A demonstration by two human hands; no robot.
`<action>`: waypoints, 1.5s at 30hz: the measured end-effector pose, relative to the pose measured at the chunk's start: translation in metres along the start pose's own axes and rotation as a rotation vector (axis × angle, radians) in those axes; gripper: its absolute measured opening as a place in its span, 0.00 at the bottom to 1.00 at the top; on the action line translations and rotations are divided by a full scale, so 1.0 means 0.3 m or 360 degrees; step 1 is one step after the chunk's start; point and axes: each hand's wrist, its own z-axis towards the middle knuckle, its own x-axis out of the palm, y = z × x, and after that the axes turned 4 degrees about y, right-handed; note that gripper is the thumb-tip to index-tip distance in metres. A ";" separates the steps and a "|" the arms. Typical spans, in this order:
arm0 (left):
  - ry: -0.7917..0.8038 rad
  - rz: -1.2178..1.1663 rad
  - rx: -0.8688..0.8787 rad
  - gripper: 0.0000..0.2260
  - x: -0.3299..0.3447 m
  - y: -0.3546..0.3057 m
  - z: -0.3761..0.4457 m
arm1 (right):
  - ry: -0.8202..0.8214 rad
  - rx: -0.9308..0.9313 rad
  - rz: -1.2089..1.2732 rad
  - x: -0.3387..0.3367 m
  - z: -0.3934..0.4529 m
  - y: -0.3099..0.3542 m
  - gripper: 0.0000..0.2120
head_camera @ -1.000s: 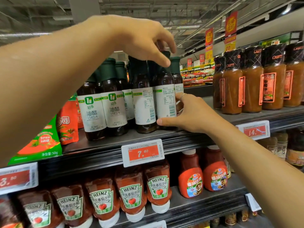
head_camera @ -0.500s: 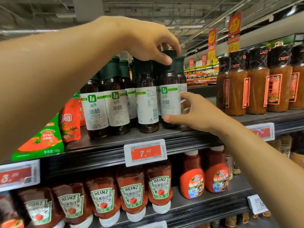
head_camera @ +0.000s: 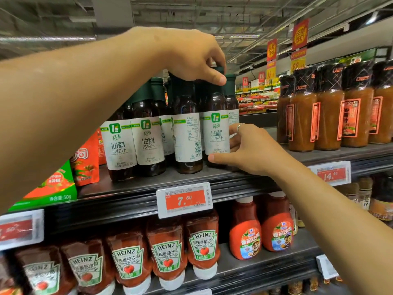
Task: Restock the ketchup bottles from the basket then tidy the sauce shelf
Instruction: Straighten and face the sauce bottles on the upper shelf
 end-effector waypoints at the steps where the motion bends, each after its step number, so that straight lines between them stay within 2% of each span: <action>1: -0.0012 0.0001 0.0006 0.22 0.001 -0.001 -0.004 | -0.0006 0.0000 -0.0006 0.000 0.000 -0.002 0.26; 5: -0.0063 -0.0037 -0.0007 0.25 0.000 -0.001 -0.032 | -0.0065 0.0051 0.0000 -0.009 -0.003 -0.011 0.24; 10: -0.0027 -0.0042 -0.0072 0.21 -0.026 0.008 -0.071 | -0.0110 0.0136 0.0039 -0.023 -0.011 -0.014 0.18; 17: 0.0215 -0.0136 -0.0144 0.14 -0.058 0.027 -0.131 | -0.0138 0.0179 -0.0018 -0.025 -0.016 0.001 0.18; 22: 0.0237 -0.0275 -0.0149 0.14 -0.061 0.056 -0.179 | -0.0171 0.0186 -0.0093 -0.032 -0.040 0.034 0.22; 24: 0.0228 -0.0357 -0.0166 0.16 -0.058 0.071 -0.196 | -0.0373 0.0140 -0.0222 -0.043 -0.059 0.060 0.22; 26: 0.0212 -0.0425 -0.0171 0.17 -0.055 0.082 -0.211 | -0.0682 0.0014 -0.0330 -0.049 -0.082 0.097 0.23; 28: 0.0202 -0.0475 -0.0167 0.18 -0.052 0.087 -0.222 | -0.0859 -0.0140 -0.0293 -0.033 -0.103 0.153 0.23; 30: 0.0194 -0.0479 -0.0165 0.20 -0.049 0.089 -0.225 | -0.0831 -0.0237 -0.0170 0.010 -0.113 0.211 0.24; 32: 0.0185 -0.0438 -0.0163 0.21 -0.048 0.088 -0.223 | -0.0662 -0.0201 -0.0054 0.064 -0.106 0.258 0.30; 34: 0.0200 -0.0416 -0.0159 0.21 -0.050 0.082 -0.225 | -0.0560 -0.0146 -0.0006 0.109 -0.085 0.279 0.30; 37: 0.0215 -0.0354 -0.0138 0.21 -0.056 0.073 -0.226 | -0.0544 -0.0077 0.0006 0.153 -0.051 0.277 0.30; 40: 0.0191 -0.0276 -0.0138 0.21 -0.058 0.068 -0.220 | -0.0563 -0.0022 -0.0048 0.185 -0.034 0.269 0.35; 45: 0.0190 -0.0194 -0.0135 0.24 -0.046 0.072 -0.207 | -0.0570 -0.0027 -0.0086 0.195 -0.028 0.272 0.36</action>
